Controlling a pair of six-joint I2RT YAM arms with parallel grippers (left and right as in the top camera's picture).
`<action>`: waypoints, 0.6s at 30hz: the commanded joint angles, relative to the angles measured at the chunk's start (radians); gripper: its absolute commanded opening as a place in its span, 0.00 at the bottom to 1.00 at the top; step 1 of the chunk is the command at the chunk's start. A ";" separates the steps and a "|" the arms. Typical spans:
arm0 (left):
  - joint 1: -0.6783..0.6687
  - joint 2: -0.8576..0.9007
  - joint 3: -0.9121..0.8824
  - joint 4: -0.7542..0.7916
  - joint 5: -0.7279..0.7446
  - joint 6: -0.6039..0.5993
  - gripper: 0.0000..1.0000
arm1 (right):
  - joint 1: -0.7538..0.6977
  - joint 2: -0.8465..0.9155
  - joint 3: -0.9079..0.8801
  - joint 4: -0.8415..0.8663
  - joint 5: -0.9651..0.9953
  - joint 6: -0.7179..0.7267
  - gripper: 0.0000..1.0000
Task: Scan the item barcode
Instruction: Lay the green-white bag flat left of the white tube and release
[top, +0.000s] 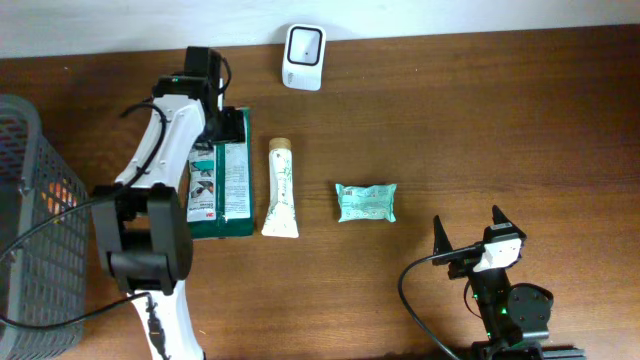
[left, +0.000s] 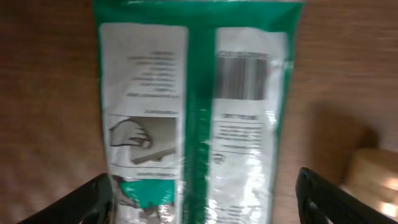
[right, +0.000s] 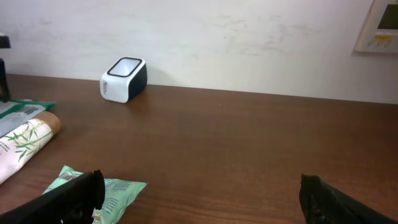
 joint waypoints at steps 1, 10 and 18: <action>0.022 0.024 -0.063 0.038 -0.071 -0.005 0.79 | 0.006 -0.004 -0.005 -0.005 -0.009 0.003 0.98; 0.015 0.024 -0.277 0.215 0.005 -0.005 0.71 | 0.006 -0.004 -0.005 -0.005 -0.009 0.003 0.98; -0.055 0.024 -0.450 0.240 0.203 -0.020 0.67 | 0.006 -0.004 -0.005 -0.005 -0.009 0.003 0.98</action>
